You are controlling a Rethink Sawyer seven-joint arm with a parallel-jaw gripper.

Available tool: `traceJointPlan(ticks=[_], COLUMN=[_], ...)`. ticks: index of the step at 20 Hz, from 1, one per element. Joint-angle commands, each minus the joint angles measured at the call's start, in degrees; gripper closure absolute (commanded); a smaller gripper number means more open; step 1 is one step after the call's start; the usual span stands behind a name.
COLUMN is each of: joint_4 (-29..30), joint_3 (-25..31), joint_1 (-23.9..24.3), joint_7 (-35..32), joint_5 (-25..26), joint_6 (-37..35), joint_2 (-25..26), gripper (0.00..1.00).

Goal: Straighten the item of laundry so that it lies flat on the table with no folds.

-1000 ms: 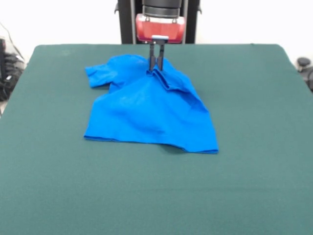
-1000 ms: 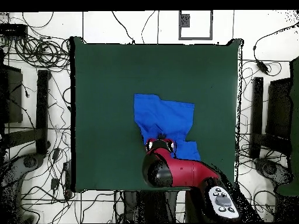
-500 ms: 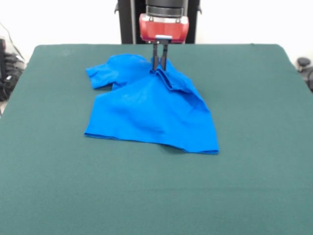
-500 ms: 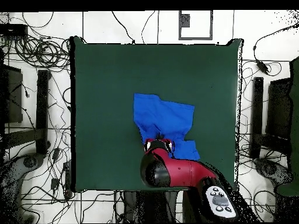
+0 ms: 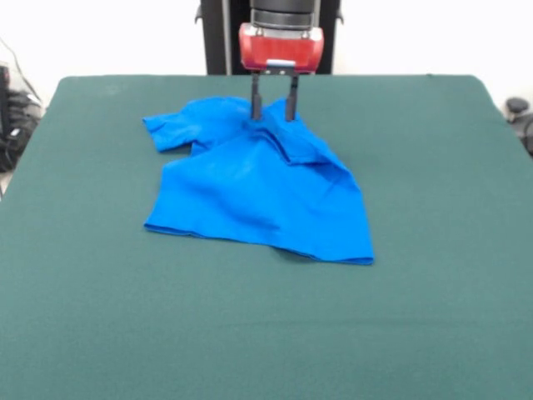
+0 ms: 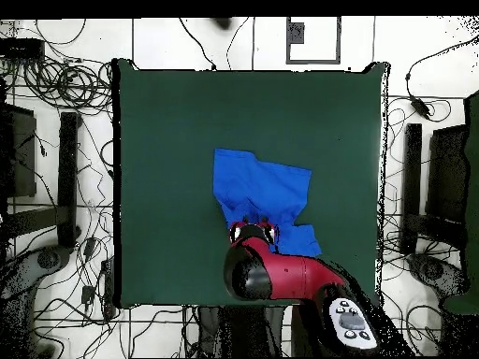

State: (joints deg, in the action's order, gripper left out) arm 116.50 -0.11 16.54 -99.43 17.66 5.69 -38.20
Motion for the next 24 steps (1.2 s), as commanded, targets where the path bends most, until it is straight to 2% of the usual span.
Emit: traceJointPlan(ticks=[1, 9, 15, 24], joint_4=[2.77, 2.79, 1.79, -0.49], joint_3=[7.44, 7.79, 6.38, 4.40], joint_1=[-0.85, -0.35, -1.86, -3.18], joint_7=[-11.27, -11.00, -10.62, -10.34], joint_5=[-3.23, -2.73, -3.59, -4.10], joint_6=[-2.46, -2.06, -3.86, -1.68], joint_2=[0.92, 1.01, 1.08, 4.16], gripper=[0.00, 0.00, 0.00, 0.00])
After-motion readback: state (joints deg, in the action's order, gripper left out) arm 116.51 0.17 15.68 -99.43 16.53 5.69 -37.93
